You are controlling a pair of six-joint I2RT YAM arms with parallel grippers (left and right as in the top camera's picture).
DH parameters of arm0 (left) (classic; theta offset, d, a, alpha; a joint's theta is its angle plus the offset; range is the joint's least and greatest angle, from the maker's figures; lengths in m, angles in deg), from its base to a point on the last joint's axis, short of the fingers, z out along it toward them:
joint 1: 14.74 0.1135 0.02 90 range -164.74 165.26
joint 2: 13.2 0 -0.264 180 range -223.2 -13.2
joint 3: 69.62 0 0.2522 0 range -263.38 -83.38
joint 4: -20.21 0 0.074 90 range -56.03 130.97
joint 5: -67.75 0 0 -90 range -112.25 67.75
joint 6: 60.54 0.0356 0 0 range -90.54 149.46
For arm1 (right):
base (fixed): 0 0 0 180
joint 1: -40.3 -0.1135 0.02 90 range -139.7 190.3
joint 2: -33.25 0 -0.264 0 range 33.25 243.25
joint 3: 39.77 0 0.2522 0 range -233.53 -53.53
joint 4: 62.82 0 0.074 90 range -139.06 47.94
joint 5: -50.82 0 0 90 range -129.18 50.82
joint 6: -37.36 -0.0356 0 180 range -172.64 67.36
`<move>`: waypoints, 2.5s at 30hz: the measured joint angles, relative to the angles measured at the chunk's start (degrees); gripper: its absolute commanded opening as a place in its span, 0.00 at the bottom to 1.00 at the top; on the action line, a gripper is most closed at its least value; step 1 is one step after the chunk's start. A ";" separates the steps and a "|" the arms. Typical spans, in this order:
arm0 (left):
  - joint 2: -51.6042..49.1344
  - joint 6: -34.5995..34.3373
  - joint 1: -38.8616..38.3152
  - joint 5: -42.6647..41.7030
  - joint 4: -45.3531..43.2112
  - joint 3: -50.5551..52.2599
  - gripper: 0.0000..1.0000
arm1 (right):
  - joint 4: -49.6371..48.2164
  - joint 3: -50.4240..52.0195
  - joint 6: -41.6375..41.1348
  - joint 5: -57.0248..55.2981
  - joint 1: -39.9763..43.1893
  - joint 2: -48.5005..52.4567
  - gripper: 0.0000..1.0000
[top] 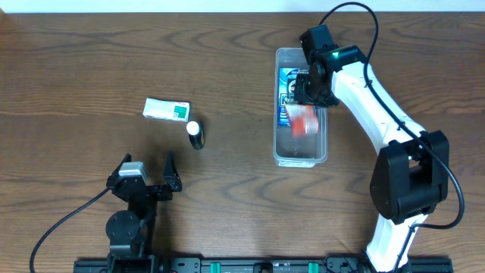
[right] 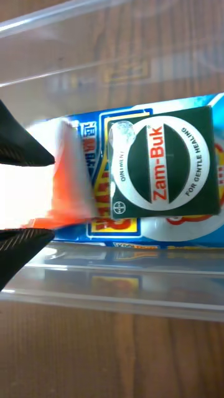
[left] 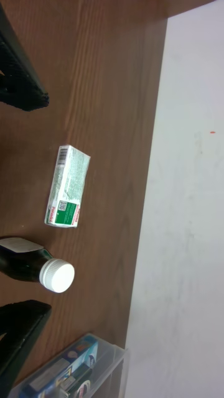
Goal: Pack container
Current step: 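Carry the red packet into the container and release it, then withdraw the right arm to the right side, then reach the left gripper toward the white-green medicine box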
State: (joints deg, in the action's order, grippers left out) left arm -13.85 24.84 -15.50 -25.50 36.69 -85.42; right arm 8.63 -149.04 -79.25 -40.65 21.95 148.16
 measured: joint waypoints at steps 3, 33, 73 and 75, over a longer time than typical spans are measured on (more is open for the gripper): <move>0.00 0.00 0.00 -0.02 0.00 0.00 0.98 | 0.02 0.00 0.02 0.07 0.00 0.00 0.32; 0.00 0.00 0.00 -0.02 0.00 0.00 0.98 | 6.38 -0.02 1.42 -15.23 13.07 -14.67 0.99; 0.00 -0.31 0.00 -1.11 -0.39 0.00 0.98 | 2.21 7.76 1.42 -8.41 32.28 -14.64 0.99; 0.00 -0.50 0.00 -3.17 -0.92 0.00 0.98 | 2.23 7.76 1.42 -8.39 32.28 -14.64 0.99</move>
State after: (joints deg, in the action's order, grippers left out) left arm -13.85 24.33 -15.50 -28.67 35.77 -85.42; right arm 10.86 -141.28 -77.83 -49.04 54.23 133.52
